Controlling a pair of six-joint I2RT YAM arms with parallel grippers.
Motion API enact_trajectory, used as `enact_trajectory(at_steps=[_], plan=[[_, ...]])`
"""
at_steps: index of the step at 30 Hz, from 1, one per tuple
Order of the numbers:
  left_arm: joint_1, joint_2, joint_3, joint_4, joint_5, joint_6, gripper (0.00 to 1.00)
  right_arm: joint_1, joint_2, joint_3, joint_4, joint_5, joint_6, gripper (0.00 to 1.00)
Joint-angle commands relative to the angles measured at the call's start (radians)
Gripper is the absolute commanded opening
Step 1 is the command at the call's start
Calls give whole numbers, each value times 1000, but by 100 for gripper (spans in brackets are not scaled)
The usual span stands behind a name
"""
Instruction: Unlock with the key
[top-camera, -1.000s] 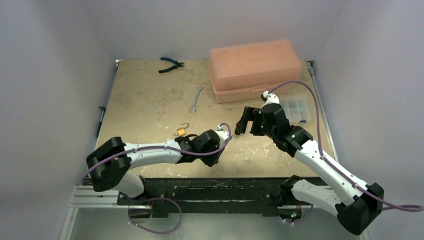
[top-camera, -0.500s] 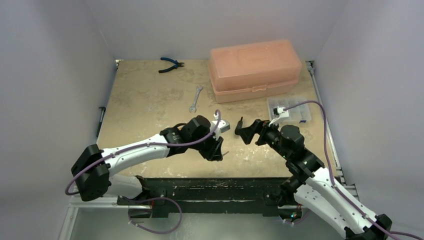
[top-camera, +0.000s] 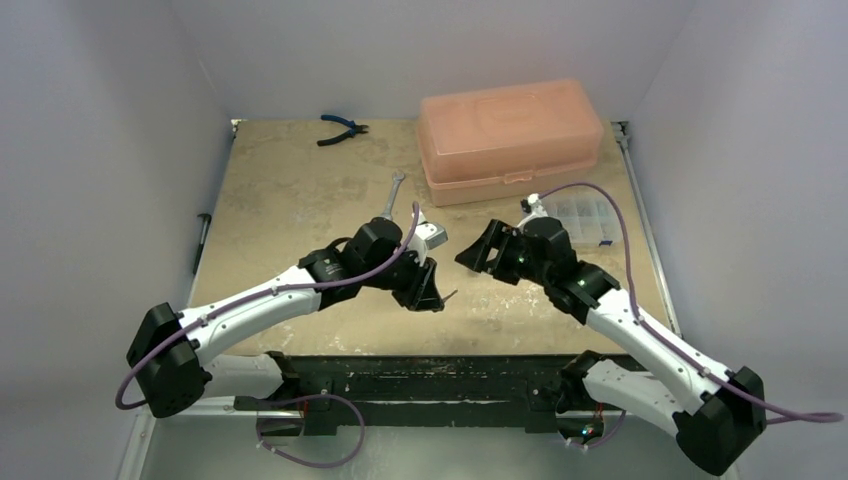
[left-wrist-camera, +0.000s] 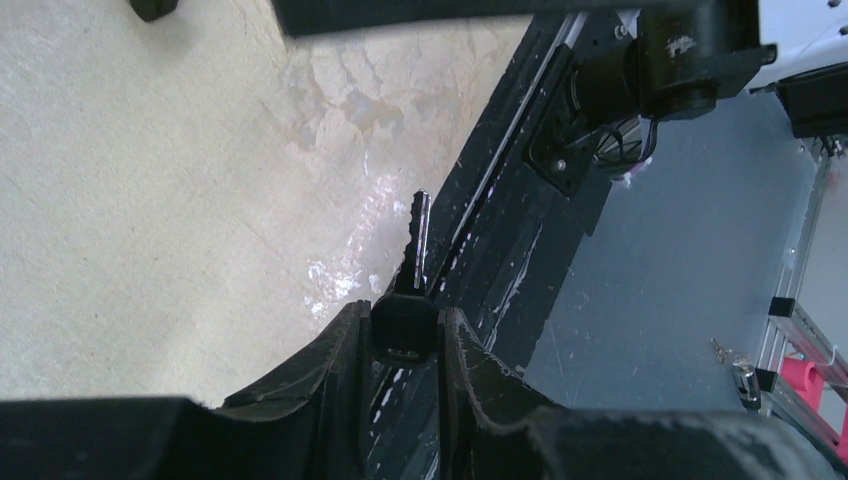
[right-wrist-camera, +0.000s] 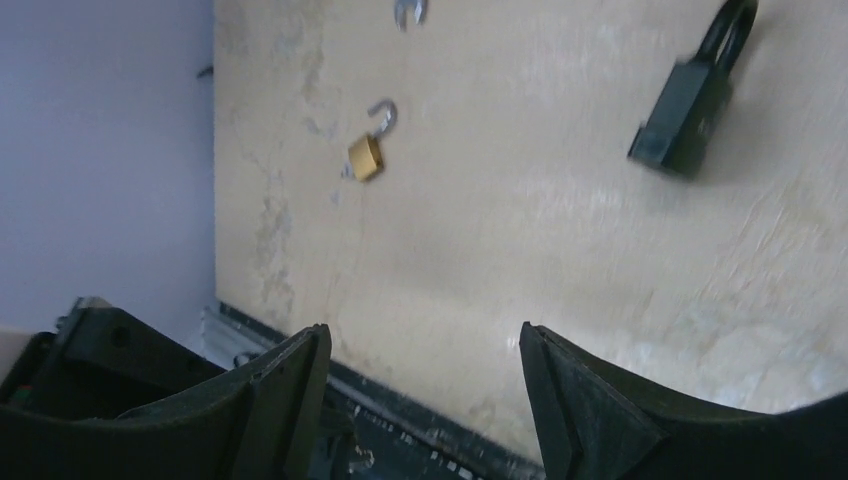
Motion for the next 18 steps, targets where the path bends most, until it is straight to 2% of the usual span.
enact_trajectory(at_steps=[1, 5, 10, 13, 18], plan=[[5, 8, 16, 92, -28, -36, 0, 15, 28, 34, -81, -121, 208, 75], [5, 13, 15, 117, -59, -35, 0, 19, 2, 35, -126, -95, 263, 74], [5, 28, 15, 142, -57, -30, 0, 28, -5, -10, -86, -133, 312, 69], [5, 34, 13, 156, -52, -31, 0, 37, 2, -9, -86, -127, 329, 60], [5, 36, 4, 180, -52, -37, 0, 57, 22, -6, -71, -119, 353, 56]])
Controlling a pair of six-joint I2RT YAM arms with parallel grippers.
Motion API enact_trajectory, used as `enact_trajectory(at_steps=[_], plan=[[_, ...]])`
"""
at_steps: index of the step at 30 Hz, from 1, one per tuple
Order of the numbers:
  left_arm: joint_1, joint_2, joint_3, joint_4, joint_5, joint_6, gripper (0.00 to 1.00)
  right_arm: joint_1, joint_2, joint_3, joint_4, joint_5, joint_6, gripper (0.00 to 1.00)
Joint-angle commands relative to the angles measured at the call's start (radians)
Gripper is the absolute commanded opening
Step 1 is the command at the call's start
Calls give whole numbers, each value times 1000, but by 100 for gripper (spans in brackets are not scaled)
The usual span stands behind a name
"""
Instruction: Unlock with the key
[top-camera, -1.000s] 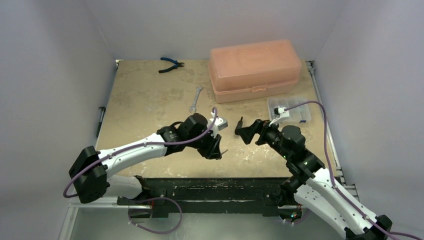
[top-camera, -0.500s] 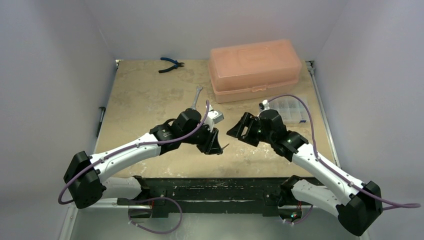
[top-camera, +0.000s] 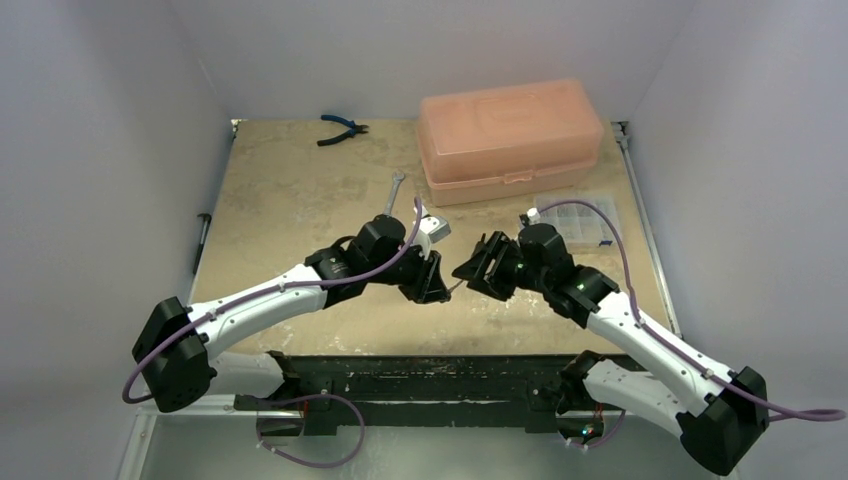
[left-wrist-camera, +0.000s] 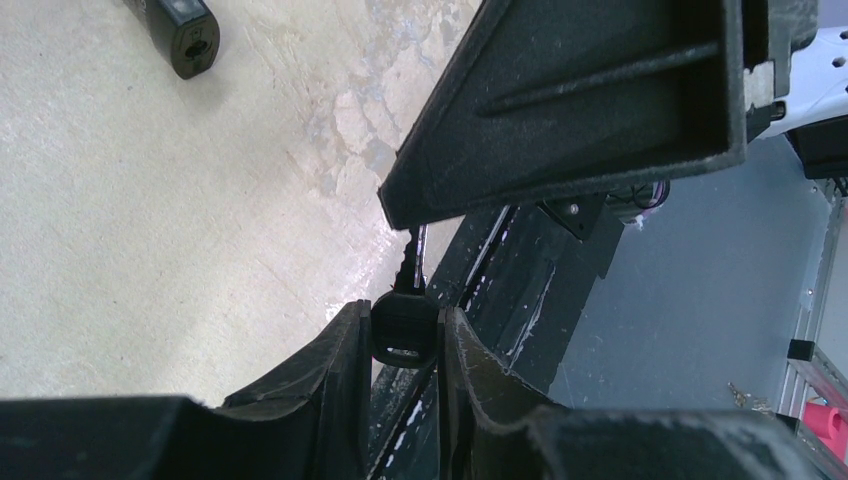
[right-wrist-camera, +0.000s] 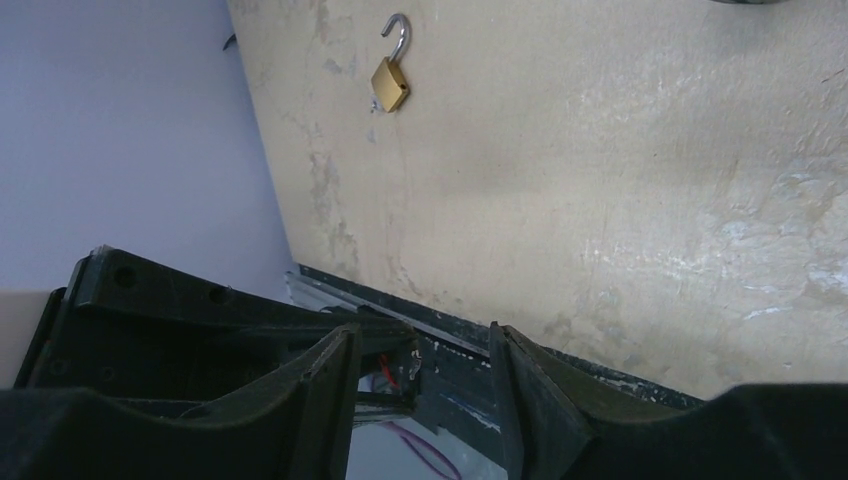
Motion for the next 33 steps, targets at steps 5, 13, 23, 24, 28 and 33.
enact_trajectory(at_steps=[5, 13, 23, 24, 28, 33], plan=[[5, -3, -7, 88, 3, -24, 0, 28, 42, 7, 42, -10, 42, 52], [5, 2, -19, 106, 10, -22, 0, 42, 53, 3, 58, -3, 55, 32], [5, 13, -22, 130, 14, -28, 0, 50, 72, 26, 4, 21, 58, 0], [5, 13, -22, 130, 14, -27, 0, 50, 71, 32, -19, 35, 62, 0], [5, 2, -22, 124, -19, -28, 37, 50, 71, 71, -131, 106, 78, 0], [5, -46, -54, 188, -72, -26, 58, 47, 78, 100, -230, 140, 162, 0]])
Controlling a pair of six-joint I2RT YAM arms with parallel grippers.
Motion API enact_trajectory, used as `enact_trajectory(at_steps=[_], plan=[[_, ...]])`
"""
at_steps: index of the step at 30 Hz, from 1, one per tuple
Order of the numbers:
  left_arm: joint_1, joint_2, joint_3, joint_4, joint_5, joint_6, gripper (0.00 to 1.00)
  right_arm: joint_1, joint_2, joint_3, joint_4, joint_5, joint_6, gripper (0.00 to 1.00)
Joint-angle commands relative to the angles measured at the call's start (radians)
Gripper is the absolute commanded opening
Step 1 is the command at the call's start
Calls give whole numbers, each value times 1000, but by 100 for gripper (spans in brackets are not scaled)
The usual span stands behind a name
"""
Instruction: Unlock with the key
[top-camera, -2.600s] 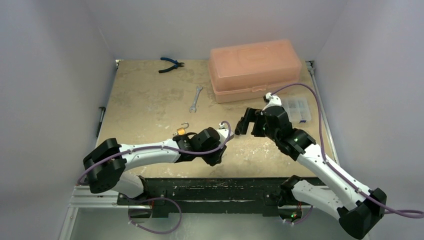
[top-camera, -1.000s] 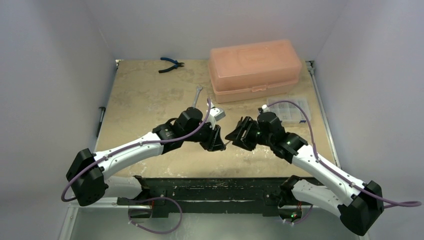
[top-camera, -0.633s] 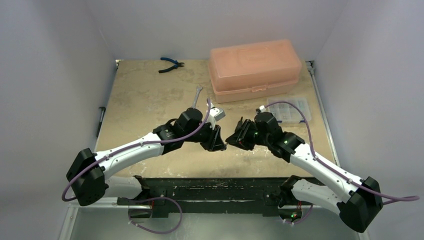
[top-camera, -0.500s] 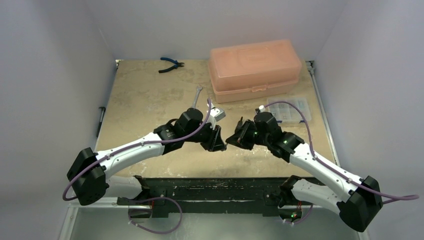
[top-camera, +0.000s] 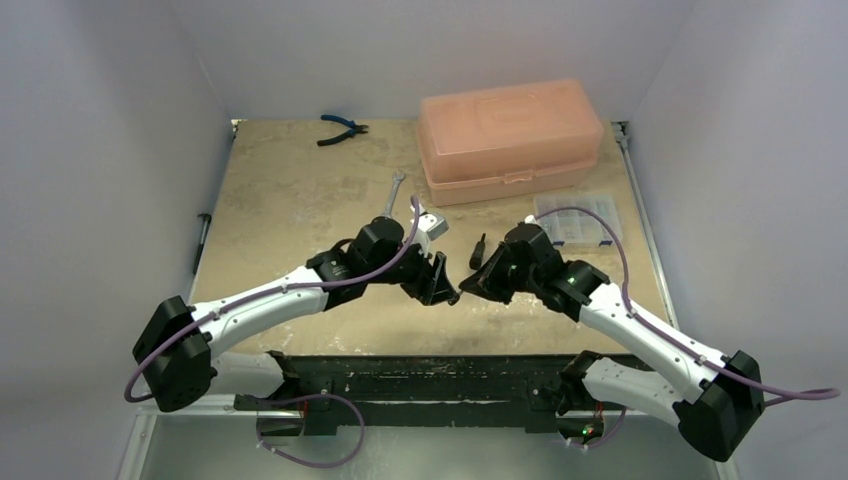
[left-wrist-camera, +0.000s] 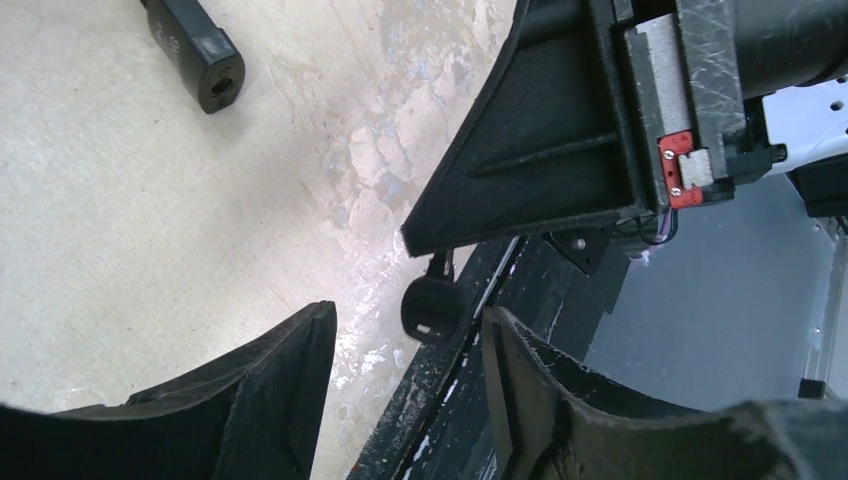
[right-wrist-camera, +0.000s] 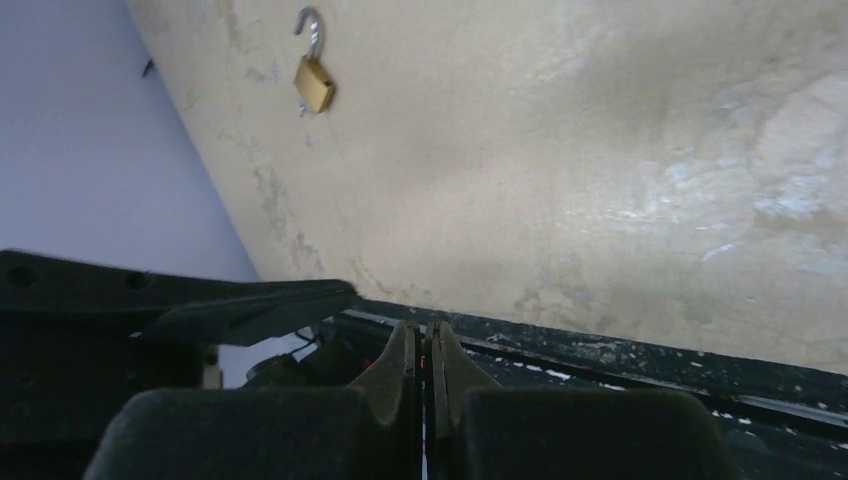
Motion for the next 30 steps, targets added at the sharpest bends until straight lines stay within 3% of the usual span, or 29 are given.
enact_trajectory(at_steps=[1, 11, 18, 30], plan=[[5, -69, -31, 98, -56, 10, 58, -2, 15, 66, -153, 82, 75, 0], [-43, -233, -160, 254, -263, 169, 58, -32, 208, 243, -393, 65, 92, 0], [-167, -351, -338, 499, -450, 345, 58, -55, 224, 273, -441, -11, 208, 0], [-196, -341, -473, 732, -352, 529, 46, -116, 219, 307, -410, -109, 211, 0]])
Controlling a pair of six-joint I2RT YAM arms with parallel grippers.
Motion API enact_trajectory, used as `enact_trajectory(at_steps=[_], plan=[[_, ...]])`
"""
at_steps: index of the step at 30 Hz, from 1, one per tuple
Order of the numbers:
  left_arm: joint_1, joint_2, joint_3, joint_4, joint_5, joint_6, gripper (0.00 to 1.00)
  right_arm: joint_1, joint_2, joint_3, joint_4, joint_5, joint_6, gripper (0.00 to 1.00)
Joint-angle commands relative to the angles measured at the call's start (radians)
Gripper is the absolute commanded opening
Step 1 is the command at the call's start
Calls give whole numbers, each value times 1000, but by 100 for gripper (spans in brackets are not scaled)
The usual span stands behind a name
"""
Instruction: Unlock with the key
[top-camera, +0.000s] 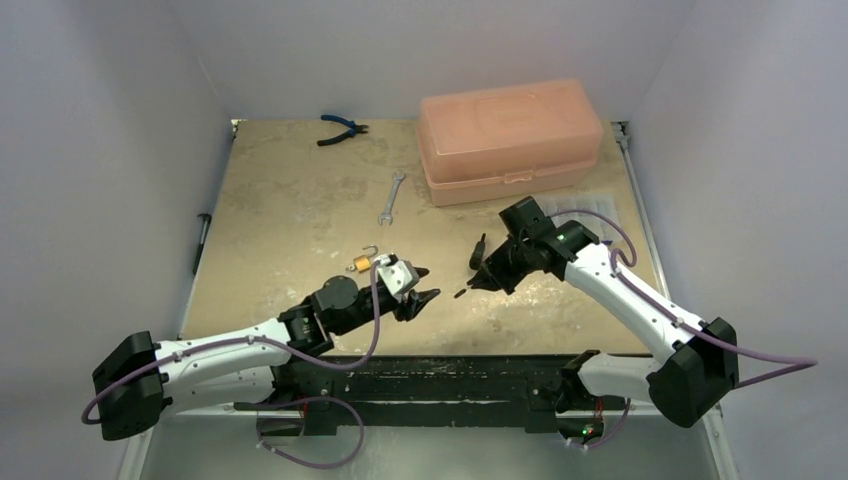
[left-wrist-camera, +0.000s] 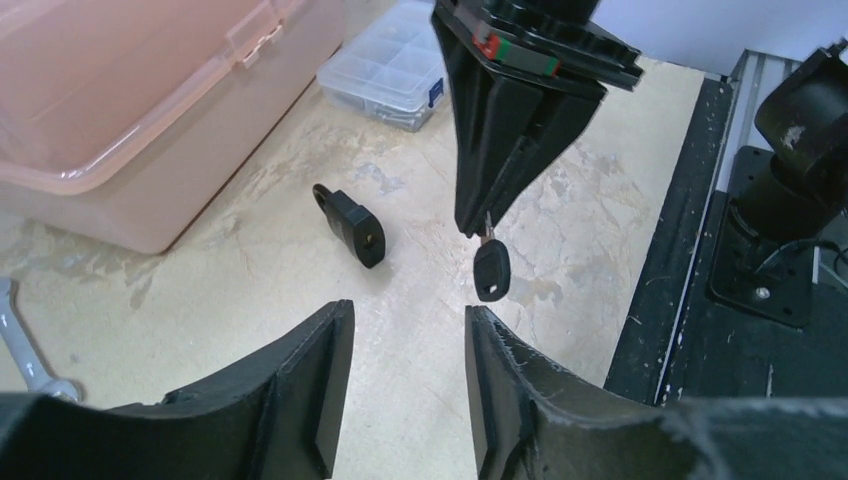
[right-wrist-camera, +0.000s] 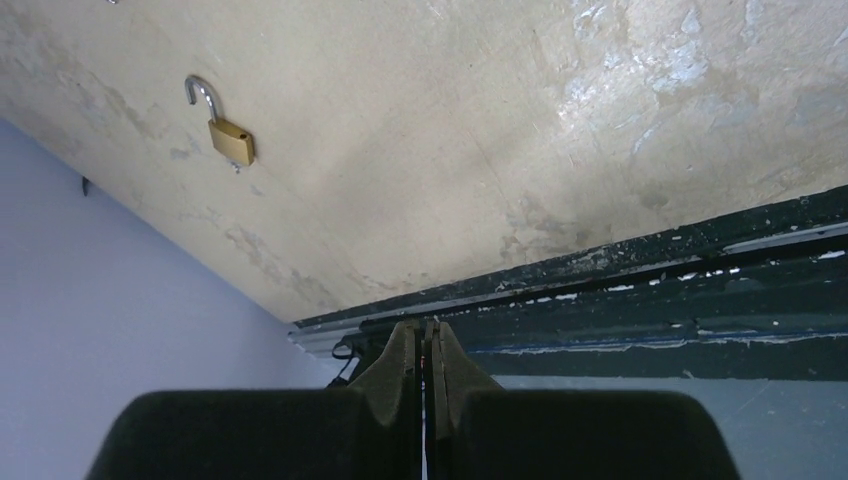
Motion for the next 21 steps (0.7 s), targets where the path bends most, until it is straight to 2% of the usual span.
enact_trajectory(at_steps=[1, 9, 16, 21], plan=[[-22, 6, -54, 206, 78, 139, 44, -4, -3, 59, -6, -54, 16, 0], [-55, 71, -136, 433, 182, 235, 44, -3, -38, 55, 17, -70, 41, 0], [-94, 155, -150, 547, 85, 298, 43, -4, -42, 47, 27, -95, 44, 0], [-124, 237, -175, 689, -18, 305, 39, -4, -44, 40, 33, -106, 42, 0]])
